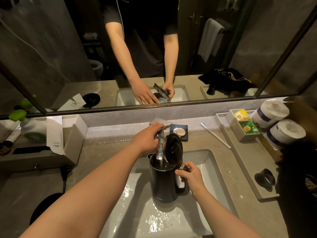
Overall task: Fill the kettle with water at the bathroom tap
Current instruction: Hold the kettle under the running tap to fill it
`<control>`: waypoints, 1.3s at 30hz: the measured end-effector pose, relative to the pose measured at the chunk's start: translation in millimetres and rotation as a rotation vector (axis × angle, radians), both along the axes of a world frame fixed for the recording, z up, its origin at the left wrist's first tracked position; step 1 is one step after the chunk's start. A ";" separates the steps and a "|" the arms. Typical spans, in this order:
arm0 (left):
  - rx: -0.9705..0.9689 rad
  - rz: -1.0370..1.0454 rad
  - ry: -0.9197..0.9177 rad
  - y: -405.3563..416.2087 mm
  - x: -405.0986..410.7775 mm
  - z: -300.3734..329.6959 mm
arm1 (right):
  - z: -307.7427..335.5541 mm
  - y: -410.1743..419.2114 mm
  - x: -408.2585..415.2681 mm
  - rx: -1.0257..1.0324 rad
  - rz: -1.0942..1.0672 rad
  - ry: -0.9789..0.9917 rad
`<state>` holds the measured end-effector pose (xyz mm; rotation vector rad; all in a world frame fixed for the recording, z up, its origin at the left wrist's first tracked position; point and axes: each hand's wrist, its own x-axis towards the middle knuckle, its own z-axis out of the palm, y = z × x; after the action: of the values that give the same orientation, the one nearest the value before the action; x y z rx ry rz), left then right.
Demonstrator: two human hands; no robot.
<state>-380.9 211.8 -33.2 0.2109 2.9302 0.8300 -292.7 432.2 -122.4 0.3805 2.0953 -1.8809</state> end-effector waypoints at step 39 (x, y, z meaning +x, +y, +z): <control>-0.004 -0.022 0.028 0.6 4.1 8.4 | -4.9 2.1 -2.5 -0.006 -0.002 -0.004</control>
<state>-376.8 212.4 -24.9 0.2553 2.9495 0.8242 -295.2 434.3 -127.3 0.3844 2.0871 -1.8853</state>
